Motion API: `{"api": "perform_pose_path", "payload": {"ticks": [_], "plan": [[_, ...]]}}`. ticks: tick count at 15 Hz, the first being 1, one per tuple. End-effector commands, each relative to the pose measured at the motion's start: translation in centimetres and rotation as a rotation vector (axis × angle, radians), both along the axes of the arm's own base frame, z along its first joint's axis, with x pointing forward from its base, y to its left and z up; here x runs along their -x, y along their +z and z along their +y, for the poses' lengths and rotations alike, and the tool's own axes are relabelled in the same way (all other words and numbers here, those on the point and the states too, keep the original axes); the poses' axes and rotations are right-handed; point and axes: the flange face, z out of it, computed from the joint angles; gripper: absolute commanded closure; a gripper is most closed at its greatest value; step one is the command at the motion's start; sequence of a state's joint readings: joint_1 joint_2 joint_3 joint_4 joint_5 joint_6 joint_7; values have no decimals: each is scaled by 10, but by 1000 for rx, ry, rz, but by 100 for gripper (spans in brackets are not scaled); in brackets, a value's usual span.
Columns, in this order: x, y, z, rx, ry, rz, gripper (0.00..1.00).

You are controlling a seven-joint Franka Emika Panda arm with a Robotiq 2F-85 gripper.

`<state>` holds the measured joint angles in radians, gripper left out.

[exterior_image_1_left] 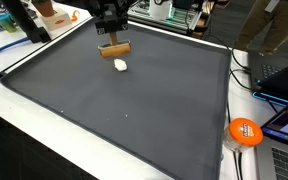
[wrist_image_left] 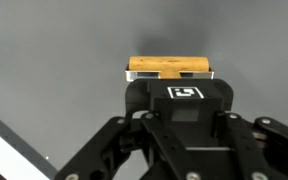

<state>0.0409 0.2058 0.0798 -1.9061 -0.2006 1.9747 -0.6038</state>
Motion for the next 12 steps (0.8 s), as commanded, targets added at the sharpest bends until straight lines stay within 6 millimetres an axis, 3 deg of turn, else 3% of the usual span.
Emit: {"api": "perform_pose_path", "payload": {"ticks": [1, 12], "plan": [[15, 31, 17, 1, 27, -53, 78], [-11, -32, 21, -9, 33, -27, 78]]}}
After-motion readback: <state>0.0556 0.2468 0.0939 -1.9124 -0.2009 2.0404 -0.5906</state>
